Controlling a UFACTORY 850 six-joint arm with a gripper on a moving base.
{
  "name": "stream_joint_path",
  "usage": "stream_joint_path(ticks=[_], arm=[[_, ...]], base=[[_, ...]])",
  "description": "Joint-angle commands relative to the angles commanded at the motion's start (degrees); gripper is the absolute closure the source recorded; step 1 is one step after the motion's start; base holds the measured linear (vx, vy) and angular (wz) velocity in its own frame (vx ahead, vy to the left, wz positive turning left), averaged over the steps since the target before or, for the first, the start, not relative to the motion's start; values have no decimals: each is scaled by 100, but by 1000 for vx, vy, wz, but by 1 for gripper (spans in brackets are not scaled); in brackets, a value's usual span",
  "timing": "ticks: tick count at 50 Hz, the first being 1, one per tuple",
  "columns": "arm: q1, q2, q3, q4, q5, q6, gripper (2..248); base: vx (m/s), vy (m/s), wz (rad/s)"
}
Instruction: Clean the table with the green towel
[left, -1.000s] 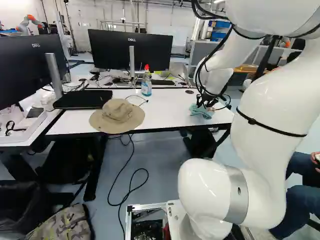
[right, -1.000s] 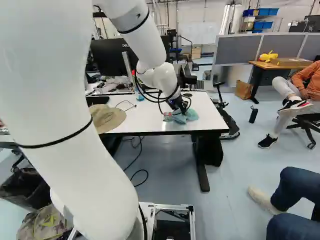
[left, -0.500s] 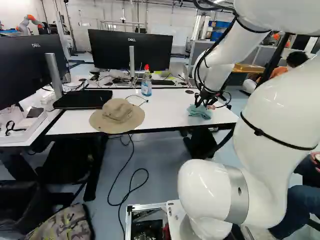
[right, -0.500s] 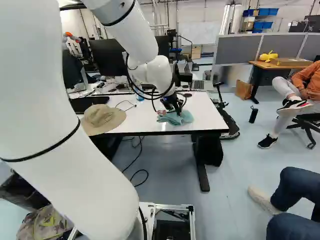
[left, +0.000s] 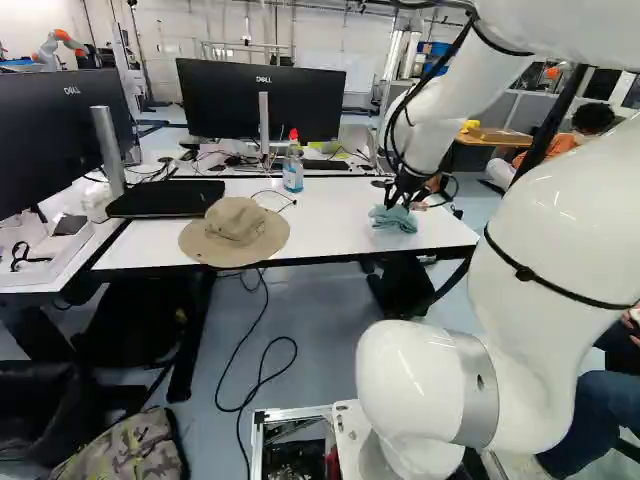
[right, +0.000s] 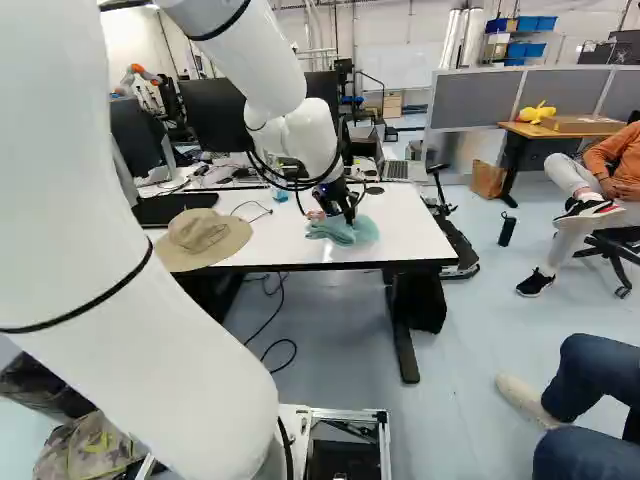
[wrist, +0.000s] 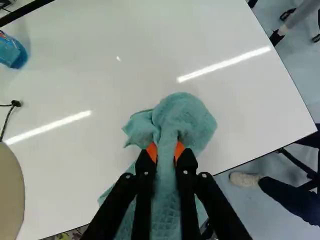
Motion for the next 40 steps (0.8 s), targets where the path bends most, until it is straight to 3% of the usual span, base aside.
stream_joint_path(ticks=[11, 40], arm=[[-4, -129, -130, 0, 0, 0, 193], [-451, -752, -786, 0, 0, 0, 193]], base=[[0, 0, 0], [0, 0, 0]])
